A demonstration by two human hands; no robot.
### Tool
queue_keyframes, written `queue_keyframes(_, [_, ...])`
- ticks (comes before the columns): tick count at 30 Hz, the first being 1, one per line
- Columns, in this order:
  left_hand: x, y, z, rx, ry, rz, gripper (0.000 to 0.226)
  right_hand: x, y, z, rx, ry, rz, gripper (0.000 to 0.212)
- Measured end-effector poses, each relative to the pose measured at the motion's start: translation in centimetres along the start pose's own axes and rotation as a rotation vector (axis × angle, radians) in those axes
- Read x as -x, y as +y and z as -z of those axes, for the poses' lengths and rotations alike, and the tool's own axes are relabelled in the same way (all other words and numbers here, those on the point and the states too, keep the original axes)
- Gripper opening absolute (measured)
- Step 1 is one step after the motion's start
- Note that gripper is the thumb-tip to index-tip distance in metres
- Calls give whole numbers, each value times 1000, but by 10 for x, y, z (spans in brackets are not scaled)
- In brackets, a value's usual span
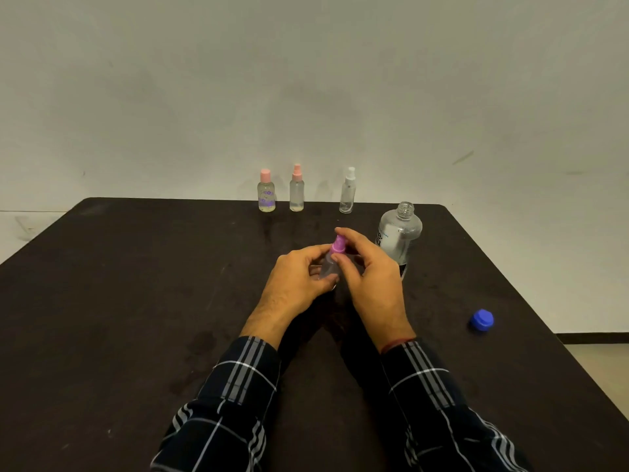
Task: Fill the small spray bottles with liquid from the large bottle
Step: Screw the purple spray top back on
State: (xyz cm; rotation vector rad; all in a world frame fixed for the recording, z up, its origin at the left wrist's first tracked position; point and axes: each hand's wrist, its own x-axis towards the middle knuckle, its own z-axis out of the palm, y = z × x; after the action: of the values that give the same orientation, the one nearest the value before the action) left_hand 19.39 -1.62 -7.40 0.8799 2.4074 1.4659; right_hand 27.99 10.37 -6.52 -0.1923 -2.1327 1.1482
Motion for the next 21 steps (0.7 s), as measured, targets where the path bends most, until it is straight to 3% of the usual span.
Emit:
queue_keyframes(6, [-1, 2, -1, -37, 4, 17, 42, 1, 6, -3, 80, 30, -3, 39])
queue_keyframes(13, [2, 3, -1, 15, 16, 22, 39, 4, 1, -1, 25, 123, -15, 9])
queue_keyframes(15, [2, 3, -1, 6, 14, 23, 37, 4, 0, 0, -15, 111, -49, 14])
queue_keyframes(18, [2, 4, 0, 5, 13, 23, 38, 4, -1, -2, -99, -17, -99, 40])
queue_keyframes(21, [1, 3, -1, 23, 0, 20, 44, 3, -1, -2, -152, -31, -125, 44])
